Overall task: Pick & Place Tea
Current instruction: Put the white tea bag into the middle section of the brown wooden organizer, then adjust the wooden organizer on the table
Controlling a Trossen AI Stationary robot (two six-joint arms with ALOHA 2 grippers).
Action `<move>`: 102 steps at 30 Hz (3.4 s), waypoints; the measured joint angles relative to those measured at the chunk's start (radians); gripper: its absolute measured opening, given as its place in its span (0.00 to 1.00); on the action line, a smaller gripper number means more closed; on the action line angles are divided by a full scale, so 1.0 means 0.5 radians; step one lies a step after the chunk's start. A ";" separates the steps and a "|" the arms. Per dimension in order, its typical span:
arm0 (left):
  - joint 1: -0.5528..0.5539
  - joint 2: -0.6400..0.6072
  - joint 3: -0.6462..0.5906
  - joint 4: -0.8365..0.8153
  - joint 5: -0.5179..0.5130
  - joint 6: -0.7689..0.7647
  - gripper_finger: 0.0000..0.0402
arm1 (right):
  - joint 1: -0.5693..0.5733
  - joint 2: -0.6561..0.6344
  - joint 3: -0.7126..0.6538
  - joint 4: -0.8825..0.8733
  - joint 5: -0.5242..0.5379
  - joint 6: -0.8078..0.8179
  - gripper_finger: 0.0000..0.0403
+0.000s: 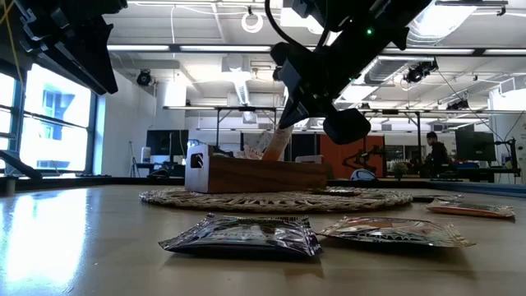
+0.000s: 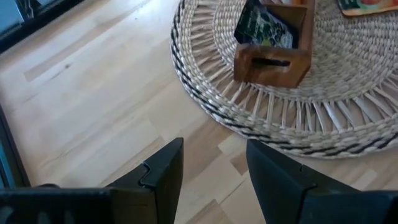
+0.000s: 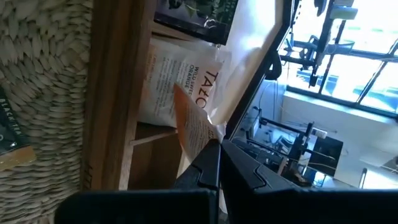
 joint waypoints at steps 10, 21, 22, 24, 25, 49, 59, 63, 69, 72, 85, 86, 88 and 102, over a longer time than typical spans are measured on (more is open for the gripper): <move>0.000 0.000 0.000 -0.001 0.009 0.000 0.43 | 0.062 -0.004 0.002 0.031 0.063 0.107 0.00; 0.000 0.000 0.000 -0.003 0.010 0.000 0.43 | 0.081 -0.142 0.005 -0.148 -0.208 0.492 0.00; 0.000 0.000 0.000 -0.002 0.010 0.000 0.43 | 0.066 -0.142 0.005 -0.163 -0.220 0.536 0.00; 0.000 0.000 0.000 -0.001 0.010 -0.001 0.43 | 0.027 -0.142 0.005 -0.194 -0.287 0.587 0.00; 0.000 0.000 0.000 0.000 0.010 0.000 0.43 | 0.005 -0.142 0.005 -0.208 -0.357 0.600 0.00; 0.000 0.000 0.000 -0.002 0.010 0.000 0.43 | -0.243 -0.137 0.005 -0.119 -0.918 0.401 0.11; 0.000 0.000 -0.001 -0.001 0.010 0.000 0.43 | -0.231 -0.137 0.004 0.226 -0.883 0.420 0.24; 0.000 0.000 -0.001 -0.001 0.000 -0.001 0.43 | -0.141 -0.138 0.004 0.443 -0.694 0.434 0.24; 0.000 0.000 -0.001 0.022 -0.038 -0.016 0.43 | 0.078 -0.282 0.021 0.171 -0.543 0.602 0.22; -0.001 0.000 0.000 0.095 -0.022 -0.053 0.43 | 0.125 -0.435 0.021 -0.218 -0.695 0.948 0.21; -0.484 -0.198 0.044 0.264 -0.445 -0.200 0.43 | 0.138 -0.832 -0.533 -0.335 -0.642 2.077 0.20; -0.498 -0.198 0.031 0.261 -0.481 -0.227 0.43 | 0.134 -0.831 -0.607 -0.209 -0.587 2.142 0.20; -0.496 -0.189 -0.006 0.356 -0.551 -0.286 0.43 | 0.106 -0.829 -0.732 0.027 -0.523 2.215 0.18; 0.034 0.134 -0.109 1.398 -0.308 0.497 0.43 | -0.306 -0.804 -0.957 0.576 -0.204 2.565 0.01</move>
